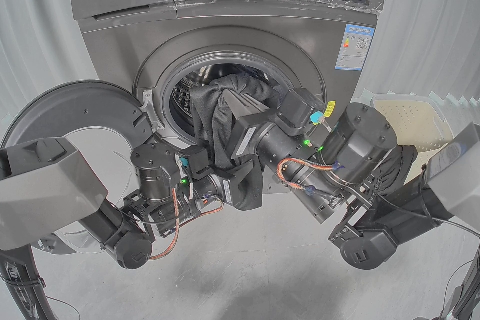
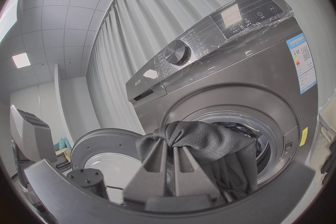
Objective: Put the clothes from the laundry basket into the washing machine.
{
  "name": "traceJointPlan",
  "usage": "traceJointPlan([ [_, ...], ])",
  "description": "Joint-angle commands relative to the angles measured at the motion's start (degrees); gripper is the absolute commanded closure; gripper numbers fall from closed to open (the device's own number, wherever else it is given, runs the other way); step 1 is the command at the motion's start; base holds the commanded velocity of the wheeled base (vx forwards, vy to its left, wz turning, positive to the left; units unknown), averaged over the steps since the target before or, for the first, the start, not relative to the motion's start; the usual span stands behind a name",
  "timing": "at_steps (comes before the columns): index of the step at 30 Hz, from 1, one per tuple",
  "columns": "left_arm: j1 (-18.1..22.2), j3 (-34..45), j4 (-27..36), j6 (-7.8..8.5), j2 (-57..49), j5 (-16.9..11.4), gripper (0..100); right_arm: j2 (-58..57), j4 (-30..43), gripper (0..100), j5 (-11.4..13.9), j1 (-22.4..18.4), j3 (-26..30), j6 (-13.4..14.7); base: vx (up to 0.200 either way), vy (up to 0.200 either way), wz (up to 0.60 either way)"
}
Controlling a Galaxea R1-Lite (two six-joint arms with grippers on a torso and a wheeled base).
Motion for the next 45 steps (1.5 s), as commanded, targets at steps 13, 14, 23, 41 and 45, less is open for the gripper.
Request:
traceJointPlan([
  [13,-3.76,13.6,-14.43,0.47,-3.93,-0.15,100,1.42,0.2,0,0.01,-1.01,0.67,1.13,0.0,0.0,0.0],
  [14,-3.76,13.6,-14.43,0.47,-3.93,-0.15,100,1.42,0.2,0,0.01,-1.01,0.67,1.13,0.0,0.0,0.0],
  [23,-2.88,14.13,-14.43,-0.32,-9.64,-0.68,100,0.98,0.2,0,-0.08,-3.03,1.11,2.18,0.0,0.0,0.0],
  [41,1.25,12.02,-14.52,-4.36,-14.74,-0.59,100,-3.77,-0.15,0,3.26,-15.16,21.06,2.45,0.0,0.0,0.0],
  [45,1.43,11.14,-14.52,-4.36,-15.0,-0.59,100,-3.41,-0.24,0,3.79,-14.02,24.31,2.54,0.0,0.0,0.0],
])
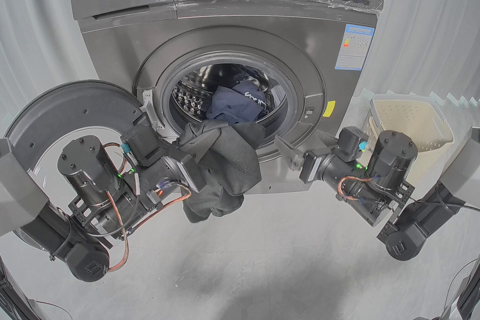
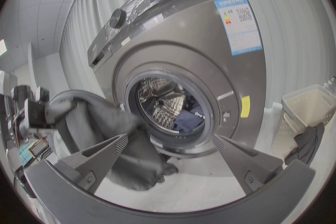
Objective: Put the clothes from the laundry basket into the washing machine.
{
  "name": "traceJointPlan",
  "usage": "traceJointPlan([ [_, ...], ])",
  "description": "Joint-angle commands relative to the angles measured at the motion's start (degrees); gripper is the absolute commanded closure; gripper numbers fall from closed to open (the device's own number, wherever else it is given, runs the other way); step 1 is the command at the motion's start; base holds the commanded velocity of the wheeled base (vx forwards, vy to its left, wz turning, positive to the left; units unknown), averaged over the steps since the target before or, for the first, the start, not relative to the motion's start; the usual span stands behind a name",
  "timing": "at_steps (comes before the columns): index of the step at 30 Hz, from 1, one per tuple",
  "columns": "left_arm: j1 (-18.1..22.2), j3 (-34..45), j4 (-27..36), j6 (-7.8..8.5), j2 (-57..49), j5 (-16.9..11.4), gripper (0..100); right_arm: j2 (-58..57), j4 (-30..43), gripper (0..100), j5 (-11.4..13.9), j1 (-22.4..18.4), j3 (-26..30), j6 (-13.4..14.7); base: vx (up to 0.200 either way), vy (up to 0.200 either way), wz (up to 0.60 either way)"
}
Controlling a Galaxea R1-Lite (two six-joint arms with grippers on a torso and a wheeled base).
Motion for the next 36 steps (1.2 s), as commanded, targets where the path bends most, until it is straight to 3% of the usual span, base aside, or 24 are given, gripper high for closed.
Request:
traceJointPlan([
  [1,0.16,-1.98,-0.01,-0.41,-1.75,0.03,100,-0.24,-0.26,0,0.84,0.72,5.12,0.01,0.0,0.0,0.0],
  [7,0.16,-2.6,-0.01,-0.33,-1.84,0.21,100,1.34,0.18,0,1.1,2.12,6.09,-0.07,0.0,0.0,0.0],
  [15,0.16,-3.39,-0.01,-1.64,-1.84,0.39,100,4.24,-0.17,0,1.19,3.97,5.38,-0.07,0.0,0.0,0.0],
  [24,-0.63,-3.39,-0.01,-2.08,-3.33,0.3,100,8.46,-0.53,0,5.67,2.04,1.87,-1.04,0.0,0.0,0.0],
  [25,-0.81,-3.3,-0.01,-2.61,-3.95,0.3,100,8.9,-0.96,0,7.96,1.68,1.34,-1.57,0.0,0.0,0.0],
  [27,-1.42,-3.13,-0.01,-3.05,-4.3,0.3,100,10.04,-2.02,0,10.16,1.6,0.46,-2.18,0.0,0.0,0.0],
  [33,-1.68,-2.86,-0.01,-3.14,-4.48,0.3,100,13.64,-2.55,0,11.39,1.42,-4.81,-3.33,0.0,0.0,0.0],
  [36,-2.21,-2.86,-0.01,-3.23,-4.48,0.3,100,14.52,-2.55,0,14.29,1.77,-8.06,-3.41,0.0,0.0,0.0],
])
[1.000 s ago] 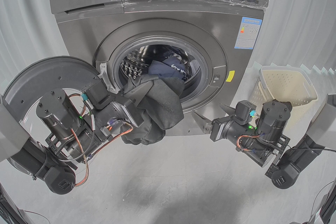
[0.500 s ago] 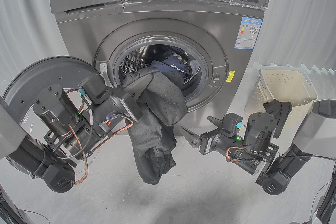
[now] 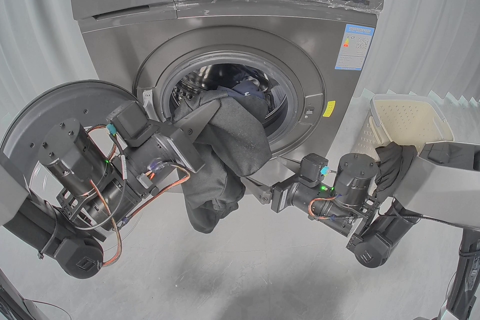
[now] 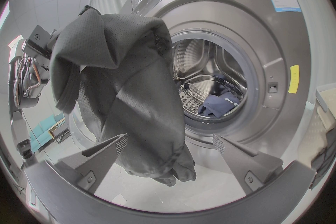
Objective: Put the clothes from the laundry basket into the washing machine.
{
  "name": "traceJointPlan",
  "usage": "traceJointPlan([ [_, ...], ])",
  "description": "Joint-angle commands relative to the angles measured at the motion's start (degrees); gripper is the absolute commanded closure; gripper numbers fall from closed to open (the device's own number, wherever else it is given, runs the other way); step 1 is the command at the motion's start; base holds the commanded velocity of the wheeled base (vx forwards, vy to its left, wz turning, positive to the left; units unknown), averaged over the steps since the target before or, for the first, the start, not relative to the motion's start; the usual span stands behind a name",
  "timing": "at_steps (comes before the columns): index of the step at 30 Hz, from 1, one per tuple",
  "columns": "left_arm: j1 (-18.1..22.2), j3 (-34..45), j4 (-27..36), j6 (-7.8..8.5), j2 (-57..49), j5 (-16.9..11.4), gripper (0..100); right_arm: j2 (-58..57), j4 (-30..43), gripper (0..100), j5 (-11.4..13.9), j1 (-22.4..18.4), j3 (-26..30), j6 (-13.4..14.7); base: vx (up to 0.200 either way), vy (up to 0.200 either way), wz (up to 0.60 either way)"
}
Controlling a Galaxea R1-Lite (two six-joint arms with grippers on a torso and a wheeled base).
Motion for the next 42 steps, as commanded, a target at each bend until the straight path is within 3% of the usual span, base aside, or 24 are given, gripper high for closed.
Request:
traceJointPlan([
  [1,-0.73,0.09,0.08,-0.12,-0.39,-0.02,100,3.3,-0.1,0,2.24,0.32,-4.92,-0.21,0.0,0.0,0.0],
  [13,-0.73,0.26,-0.01,-0.12,-0.13,-0.02,100,5.76,-0.1,0,3.55,1.2,-12.3,-0.03,0.0,0.0,0.0],
  [25,-0.11,0.0,-0.01,-0.12,0.49,-0.02,100,3.82,-2.29,0,3.38,7.44,-7.03,1.02,0.0,0.0,0.0],
  [34,-0.11,0.0,-0.01,-0.12,0.49,-0.02,100,3.38,-2.29,0,2.76,7.88,-7.29,1.29,0.0,0.0,0.0],
  [39,-0.11,0.0,-0.01,-0.12,0.49,-0.02,100,3.91,-2.29,0,0.92,8.06,-7.82,1.2,0.0,0.0,0.0],
  [42,-0.11,-0.09,-0.01,-0.82,0.4,-0.02,100,4.09,-2.29,0,0.92,8.23,-8.35,1.29,0.0,0.0,0.0],
])
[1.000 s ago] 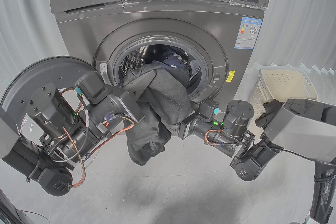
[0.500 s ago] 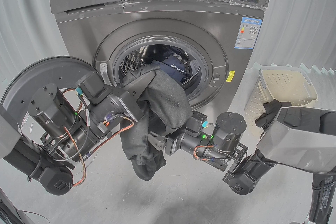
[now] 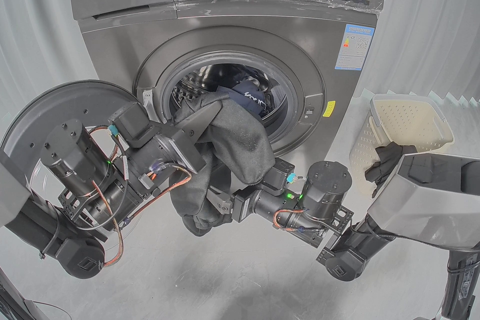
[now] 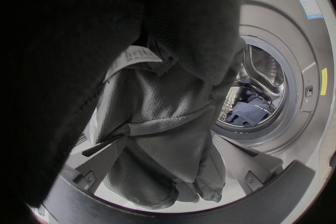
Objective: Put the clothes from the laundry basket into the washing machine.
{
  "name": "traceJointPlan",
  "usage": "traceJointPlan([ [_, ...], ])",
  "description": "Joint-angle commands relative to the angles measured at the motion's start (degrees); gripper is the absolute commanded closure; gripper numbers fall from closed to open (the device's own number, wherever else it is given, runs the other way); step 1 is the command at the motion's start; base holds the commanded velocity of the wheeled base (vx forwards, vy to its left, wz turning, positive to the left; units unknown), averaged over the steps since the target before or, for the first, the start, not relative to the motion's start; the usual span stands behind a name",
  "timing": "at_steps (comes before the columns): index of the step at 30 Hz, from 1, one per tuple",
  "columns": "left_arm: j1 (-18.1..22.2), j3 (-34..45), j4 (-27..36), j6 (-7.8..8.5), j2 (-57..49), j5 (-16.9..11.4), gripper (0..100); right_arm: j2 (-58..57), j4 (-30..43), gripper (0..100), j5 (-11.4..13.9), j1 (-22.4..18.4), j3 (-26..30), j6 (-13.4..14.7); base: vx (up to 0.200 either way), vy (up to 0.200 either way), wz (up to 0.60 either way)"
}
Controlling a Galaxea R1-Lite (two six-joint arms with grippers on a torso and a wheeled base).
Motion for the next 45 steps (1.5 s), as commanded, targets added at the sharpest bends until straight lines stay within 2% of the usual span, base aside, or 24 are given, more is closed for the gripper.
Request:
traceJointPlan([
  [1,0.0,-0.04,-0.03,-0.47,-0.17,-0.02,100,0.4,0.01,0,-0.03,0.16,-0.75,0.02,0.0,0.0,0.0],
  [5,0.0,-0.13,-0.03,-0.74,-0.25,-0.02,100,1.01,0.01,0,-0.12,0.16,-1.89,0.11,0.0,0.0,0.0],
  [6,0.0,-0.13,-0.03,-0.74,-0.25,-0.02,100,1.27,-0.08,100,-0.21,0.16,-2.68,0.19,0.0,0.0,0.0],
  [17,0.17,-0.22,-0.03,-0.74,0.1,-0.02,100,0.22,-1.04,100,-0.39,0.43,-1.98,0.81,0.0,0.0,0.0],
  [21,0.96,-0.39,-0.03,-0.74,0.1,0.07,100,-4.97,0.1,100,-2.32,-0.8,3.73,0.46,0.0,0.0,0.0],
  [27,2.72,-0.66,-0.03,-0.74,-0.43,0.07,100,-11.56,1.59,100,-2.49,-5.2,13.75,-0.51,0.0,0.0,0.0],
  [32,2.72,-0.57,-0.03,-0.74,-0.69,-0.02,100,-14.28,1.5,100,-2.41,-8.19,15.77,-0.51,0.0,0.0,0.0],
  [35,2.37,-0.48,-0.03,-0.65,-0.87,-0.02,100,-15.42,1.5,100,-2.49,-8.27,16.21,-0.51,0.0,0.0,0.0],
  [42,2.55,0.22,-0.03,-0.38,-1.66,0.07,100,-21.14,1.5,100,-2.67,-8.36,21.4,-0.6,0.0,0.0,0.0],
  [45,2.63,0.66,-0.03,-0.38,-1.92,0.07,100,-22.98,1.42,100,-3.81,-9.94,22.98,-0.25,0.0,0.0,0.0],
])
